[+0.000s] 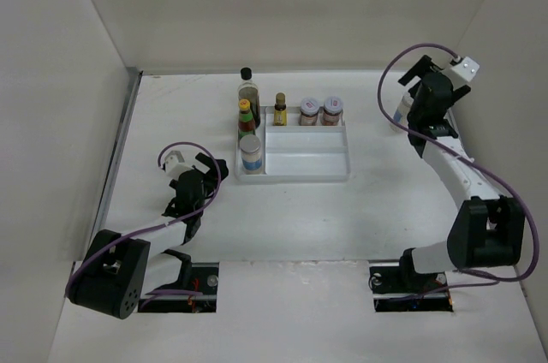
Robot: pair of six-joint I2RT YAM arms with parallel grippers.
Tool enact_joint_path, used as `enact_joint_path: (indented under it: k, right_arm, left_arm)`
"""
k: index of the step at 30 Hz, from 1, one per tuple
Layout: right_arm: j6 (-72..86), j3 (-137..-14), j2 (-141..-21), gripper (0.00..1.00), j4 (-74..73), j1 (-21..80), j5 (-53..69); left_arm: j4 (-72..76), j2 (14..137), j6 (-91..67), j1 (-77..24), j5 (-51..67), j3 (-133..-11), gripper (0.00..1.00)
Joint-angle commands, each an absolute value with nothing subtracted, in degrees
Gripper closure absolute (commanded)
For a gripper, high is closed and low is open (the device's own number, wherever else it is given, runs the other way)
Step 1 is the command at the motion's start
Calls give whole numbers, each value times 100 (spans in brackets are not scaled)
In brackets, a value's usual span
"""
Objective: Organize the condiment bottles
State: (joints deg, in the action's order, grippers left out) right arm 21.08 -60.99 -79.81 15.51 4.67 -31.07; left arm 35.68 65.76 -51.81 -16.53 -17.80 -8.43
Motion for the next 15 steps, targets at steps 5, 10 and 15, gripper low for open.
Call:
enact_joint_path:
  k: [5, 10, 15]
  right_arm:
    - [1960, -6213, -8805, 0, 1230, -39, -3051]
    - [1837, -6591, -9315, 0, 1266, -154, -2567]
    - [1600, -7031, -9816, 0, 1204, -180, -2408]
  left_arm:
    - [3885, 6565, -5124, -1648, -1767, -1011, 0]
    - [3902, 6600, -5124, -1727, -1775, -1046, 0]
    - [3929, 6609, -5124, -1727, -1731, -1046, 0]
